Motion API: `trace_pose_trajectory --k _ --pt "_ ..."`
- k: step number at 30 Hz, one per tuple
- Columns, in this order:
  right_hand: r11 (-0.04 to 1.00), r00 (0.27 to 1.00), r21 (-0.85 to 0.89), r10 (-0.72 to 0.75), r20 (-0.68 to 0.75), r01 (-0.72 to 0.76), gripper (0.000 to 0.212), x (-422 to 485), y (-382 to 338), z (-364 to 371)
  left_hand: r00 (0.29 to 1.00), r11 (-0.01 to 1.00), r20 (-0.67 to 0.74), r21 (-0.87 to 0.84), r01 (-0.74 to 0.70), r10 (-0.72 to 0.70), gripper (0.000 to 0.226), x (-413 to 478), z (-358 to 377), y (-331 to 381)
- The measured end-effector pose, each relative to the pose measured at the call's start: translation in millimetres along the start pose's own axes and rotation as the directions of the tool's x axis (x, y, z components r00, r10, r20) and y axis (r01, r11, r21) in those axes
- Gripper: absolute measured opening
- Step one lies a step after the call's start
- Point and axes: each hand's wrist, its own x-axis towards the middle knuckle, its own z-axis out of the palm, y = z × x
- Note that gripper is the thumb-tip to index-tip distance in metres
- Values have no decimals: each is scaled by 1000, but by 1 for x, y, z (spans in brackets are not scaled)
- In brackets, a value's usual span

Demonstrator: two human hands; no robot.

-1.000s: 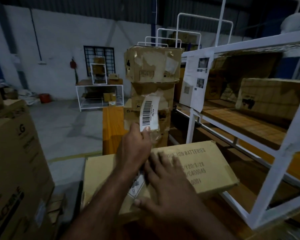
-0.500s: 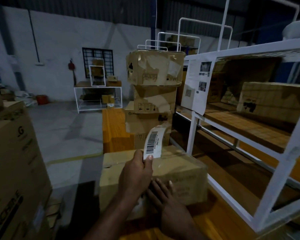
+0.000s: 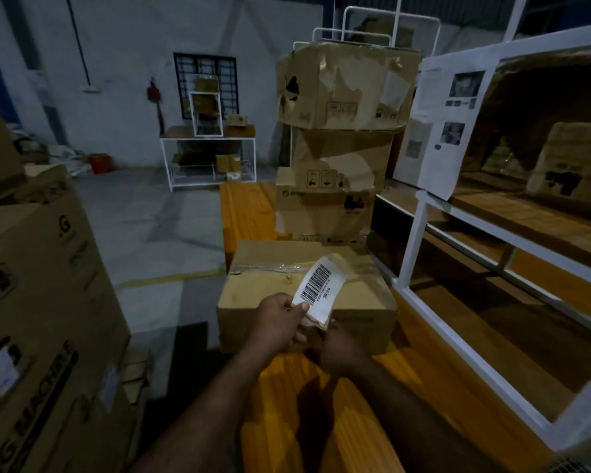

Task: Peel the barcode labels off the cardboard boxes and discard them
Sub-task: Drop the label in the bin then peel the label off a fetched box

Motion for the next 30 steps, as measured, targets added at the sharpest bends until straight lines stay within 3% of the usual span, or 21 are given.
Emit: trace_pose_trajectory --k 2,4,6,7,9,12,14,17,20,23,27,30 --pt "929 989 369 93 -119 -43 29 1 -12 -12 1000 1000 -7 -23 21 -21 15 4 -7 -5" --pt "710 956 703 230 -181 -38 23 0 -12 -30 999 998 -1 -36 46 -46 17 7 -14 -11" --pt "464 927 885 338 -161 -16 26 -4 -8 -55 997 996 -7 -39 77 -77 19 9 -21 -19" --pt "445 923 895 345 -171 -1 28 -7 -6 -68 996 995 -18 -42 88 -89 19 9 -24 -22" --pt "561 954 827 233 -189 27 41 -14 -12 -88 994 994 -25 -37 102 -103 19 8 -27 -26" --pt "875 983 472 -21 -185 107 79 -16 -31 -96 995 995 -25 14 101 -101 19 1 -26 -28" --pt "936 977 318 -94 -190 152 78 -10 -39 -96 995 996 -37 15 92 -91 19 -9 -25 -27" --pt "951 959 196 -202 -197 240 43 -3 -40 -92 987 993 -125 35 109 -104 24 -28 -25 -28" --pt "914 919 131 -363 -156 384 10 -16 -42 -83 928 928 -363 308 208 -87 29 -58 -20 -36" --pt "876 880 78 -474 -33 475 12 -39 -48 -57 809 860 -588 399 319 -28 28 -101 -3 -43" --pt "729 700 162 -685 204 666 22 -92 -62 -11 749 829 -662 411 379 -14 25 -177 20 -64" --pt "684 596 208 -718 358 699 25 -146 -70 26 663 831 -745 320 454 -75 20 -247 30 -92"
